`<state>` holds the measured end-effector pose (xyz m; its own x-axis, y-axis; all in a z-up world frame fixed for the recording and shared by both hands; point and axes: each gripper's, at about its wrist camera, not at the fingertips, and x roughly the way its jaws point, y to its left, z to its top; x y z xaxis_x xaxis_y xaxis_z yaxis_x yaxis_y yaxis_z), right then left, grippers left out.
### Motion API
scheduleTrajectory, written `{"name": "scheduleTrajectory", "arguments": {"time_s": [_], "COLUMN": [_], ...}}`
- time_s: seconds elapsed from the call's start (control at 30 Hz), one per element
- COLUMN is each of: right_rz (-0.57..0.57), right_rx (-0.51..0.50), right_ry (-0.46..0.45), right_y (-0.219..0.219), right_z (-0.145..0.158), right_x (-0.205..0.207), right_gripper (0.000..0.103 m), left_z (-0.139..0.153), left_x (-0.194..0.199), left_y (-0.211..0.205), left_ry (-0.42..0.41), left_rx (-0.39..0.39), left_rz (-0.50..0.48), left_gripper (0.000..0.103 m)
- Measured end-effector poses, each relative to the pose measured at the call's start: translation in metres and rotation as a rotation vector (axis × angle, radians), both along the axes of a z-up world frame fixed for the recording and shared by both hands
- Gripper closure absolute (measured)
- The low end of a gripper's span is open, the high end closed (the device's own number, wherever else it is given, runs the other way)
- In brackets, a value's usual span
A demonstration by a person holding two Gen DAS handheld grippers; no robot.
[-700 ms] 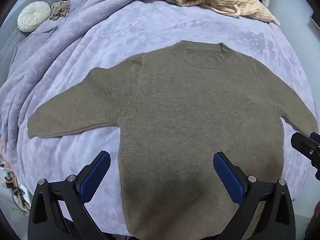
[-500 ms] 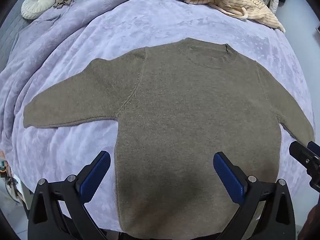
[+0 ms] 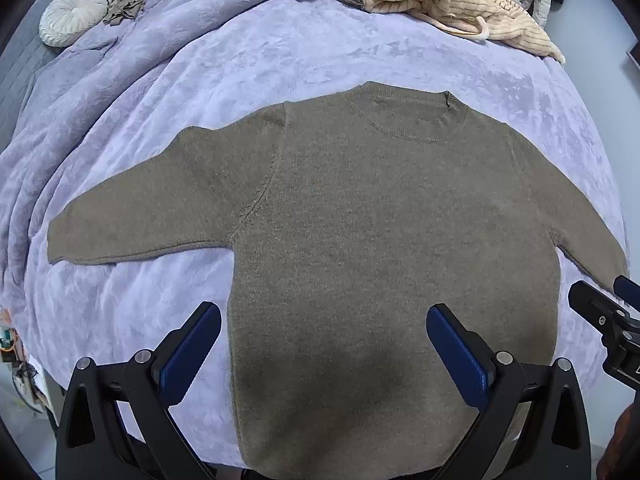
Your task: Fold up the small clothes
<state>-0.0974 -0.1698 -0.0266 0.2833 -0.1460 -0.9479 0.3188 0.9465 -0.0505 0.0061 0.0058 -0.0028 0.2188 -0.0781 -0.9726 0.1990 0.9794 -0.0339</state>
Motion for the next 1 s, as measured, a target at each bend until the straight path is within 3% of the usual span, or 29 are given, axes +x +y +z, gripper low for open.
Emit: {"name": "scheduleTrajectory", "arguments": {"time_s": [1.0], "right_rz": [0.013], "right_rx": [-0.021], "right_ry": [0.03], "right_y": [0.0058], "right_z": [-0.0053], "right_x": [0.0028], "right_gripper": [0.001], "left_z": [-0.0028], "left_x": [0.0006], "left_y": [-0.001], "left_ry": [0.01], "left_rx": [0.004], "left_rz": [0.014], "left_gripper": [0.0]}}
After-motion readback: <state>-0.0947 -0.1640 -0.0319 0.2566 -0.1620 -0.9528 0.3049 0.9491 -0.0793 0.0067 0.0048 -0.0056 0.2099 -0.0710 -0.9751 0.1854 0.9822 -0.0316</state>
